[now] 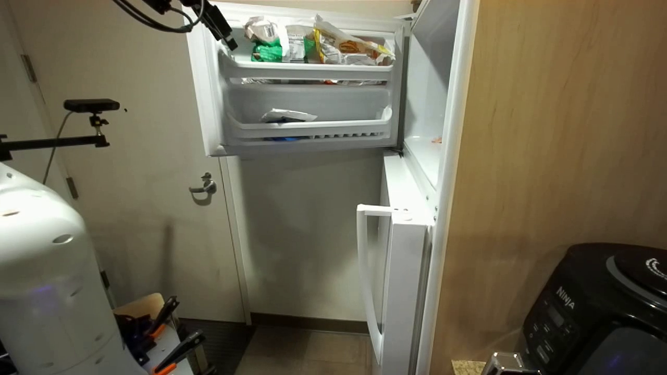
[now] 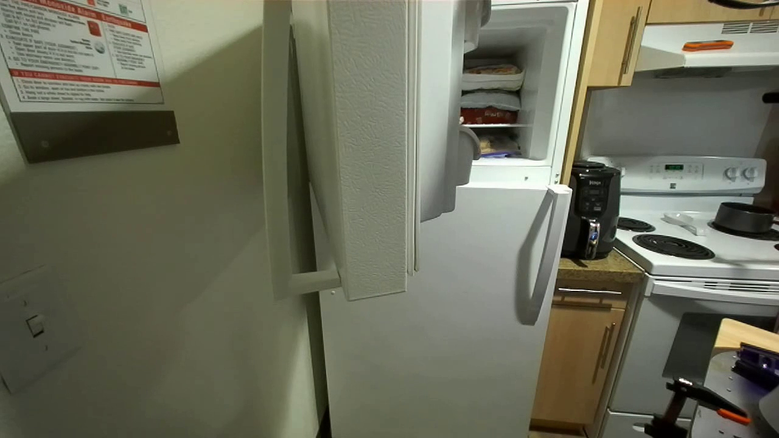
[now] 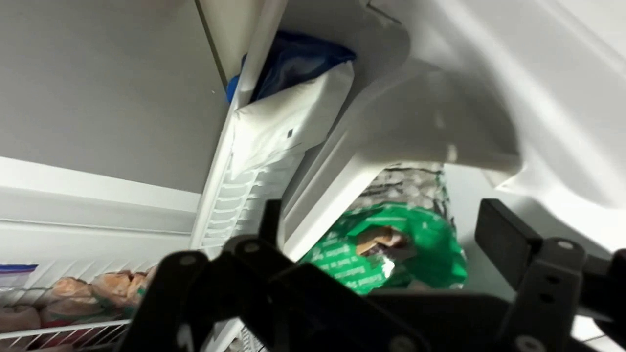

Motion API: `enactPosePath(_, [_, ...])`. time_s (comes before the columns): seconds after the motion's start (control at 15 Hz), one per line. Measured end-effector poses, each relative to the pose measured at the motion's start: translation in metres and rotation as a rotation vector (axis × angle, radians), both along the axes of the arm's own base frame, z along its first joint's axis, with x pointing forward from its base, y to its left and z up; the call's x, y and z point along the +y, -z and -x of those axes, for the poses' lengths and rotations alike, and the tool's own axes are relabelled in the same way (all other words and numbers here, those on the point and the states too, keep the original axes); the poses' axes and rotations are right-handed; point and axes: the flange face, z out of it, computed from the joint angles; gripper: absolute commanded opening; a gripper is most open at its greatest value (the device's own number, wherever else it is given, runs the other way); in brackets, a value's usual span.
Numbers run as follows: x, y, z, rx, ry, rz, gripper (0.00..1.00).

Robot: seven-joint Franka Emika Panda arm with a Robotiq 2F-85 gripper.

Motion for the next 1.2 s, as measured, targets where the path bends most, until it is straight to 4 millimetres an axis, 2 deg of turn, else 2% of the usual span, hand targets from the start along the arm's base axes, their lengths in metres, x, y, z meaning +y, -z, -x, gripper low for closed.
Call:
enactPosePath(0.2, [0.027,0.006,0.008,-0.017,-0.039,0.014,1.00])
enactPosePath(0.33, [0.036,0.009,0.010,-0.018,-0.052,0.022,1.00])
enactPosePath(1.2, [0.037,0.009,0.010,-0.018,-0.054,0.023,1.00])
